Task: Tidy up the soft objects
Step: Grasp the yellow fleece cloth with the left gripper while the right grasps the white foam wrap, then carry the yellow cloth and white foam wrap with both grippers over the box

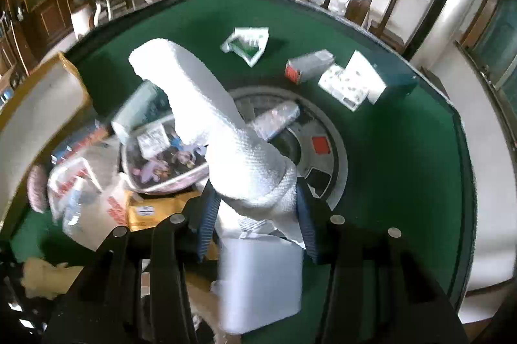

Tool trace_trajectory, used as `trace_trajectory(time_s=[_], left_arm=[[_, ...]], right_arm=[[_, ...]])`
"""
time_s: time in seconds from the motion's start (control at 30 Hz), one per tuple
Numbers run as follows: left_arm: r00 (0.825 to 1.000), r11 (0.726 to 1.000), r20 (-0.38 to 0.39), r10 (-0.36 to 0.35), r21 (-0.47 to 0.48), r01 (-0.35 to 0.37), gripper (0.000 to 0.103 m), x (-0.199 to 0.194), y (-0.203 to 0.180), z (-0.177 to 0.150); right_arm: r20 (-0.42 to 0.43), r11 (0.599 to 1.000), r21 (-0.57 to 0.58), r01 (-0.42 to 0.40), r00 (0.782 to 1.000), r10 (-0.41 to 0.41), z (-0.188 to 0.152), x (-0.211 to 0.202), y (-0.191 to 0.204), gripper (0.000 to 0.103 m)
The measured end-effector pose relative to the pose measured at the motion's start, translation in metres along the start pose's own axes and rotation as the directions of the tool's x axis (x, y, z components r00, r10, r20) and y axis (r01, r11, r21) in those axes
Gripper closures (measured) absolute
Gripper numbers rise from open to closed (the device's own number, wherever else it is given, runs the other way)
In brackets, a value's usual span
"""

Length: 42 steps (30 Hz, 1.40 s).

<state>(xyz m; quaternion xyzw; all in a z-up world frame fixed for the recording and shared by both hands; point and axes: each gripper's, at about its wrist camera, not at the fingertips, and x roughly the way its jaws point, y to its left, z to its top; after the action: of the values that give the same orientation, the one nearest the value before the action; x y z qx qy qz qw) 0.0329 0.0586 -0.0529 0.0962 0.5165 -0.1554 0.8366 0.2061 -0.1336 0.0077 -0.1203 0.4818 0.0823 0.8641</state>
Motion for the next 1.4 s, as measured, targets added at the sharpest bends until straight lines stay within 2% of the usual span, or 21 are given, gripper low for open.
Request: trace_trajectory(time_s=[0.27, 0.57, 0.67, 0.73, 0.97, 1.13, 1.4], left_arm=[[1.000, 1.000, 0.012, -0.001, 0.008, 0.001, 0.067, -0.004, -0.001, -0.007], [1.000, 1.000, 0.007, -0.001, 0.009, 0.001, 0.064, -0.002, 0.001, -0.002], [1.000, 1.000, 0.008, 0.010, 0.012, -0.010, 0.058, -0.001, 0.001, -0.001], [1.000, 1.000, 0.011, -0.003, 0.000, 0.003, 0.058, 0.001, 0.003, 0.000], [0.998, 0.998, 0.054, -0.025, -0.048, 0.027, 0.066, -0.001, 0.010, -0.002], [0.994, 0.995, 0.098, -0.050, -0.078, 0.058, 0.066, -0.013, 0.014, -0.002], [0.991, 0.997, 0.131, -0.021, -0.067, 0.030, 0.066, -0.035, 0.018, 0.005]], right_arm=[[0.090, 0.999, 0.006, -0.044, 0.995, 0.043, -0.012, -0.051, 0.019, 0.058], [0.132, 0.993, 0.002, -0.121, 0.984, 0.120, -0.032, -0.090, 0.042, 0.058], [0.125, 0.990, 0.002, -0.141, 0.982, 0.140, -0.037, -0.094, 0.047, 0.058], [0.118, 0.989, 0.000, -0.150, 0.982, 0.148, -0.041, -0.094, 0.051, 0.058], [0.108, 0.987, 0.006, -0.162, 0.981, 0.161, -0.049, -0.094, 0.057, 0.058], [0.109, 0.986, 0.007, -0.165, 0.981, 0.164, -0.052, -0.096, 0.058, 0.058], [0.114, 0.985, 0.008, -0.170, 0.979, 0.168, -0.051, -0.095, 0.057, 0.058]])
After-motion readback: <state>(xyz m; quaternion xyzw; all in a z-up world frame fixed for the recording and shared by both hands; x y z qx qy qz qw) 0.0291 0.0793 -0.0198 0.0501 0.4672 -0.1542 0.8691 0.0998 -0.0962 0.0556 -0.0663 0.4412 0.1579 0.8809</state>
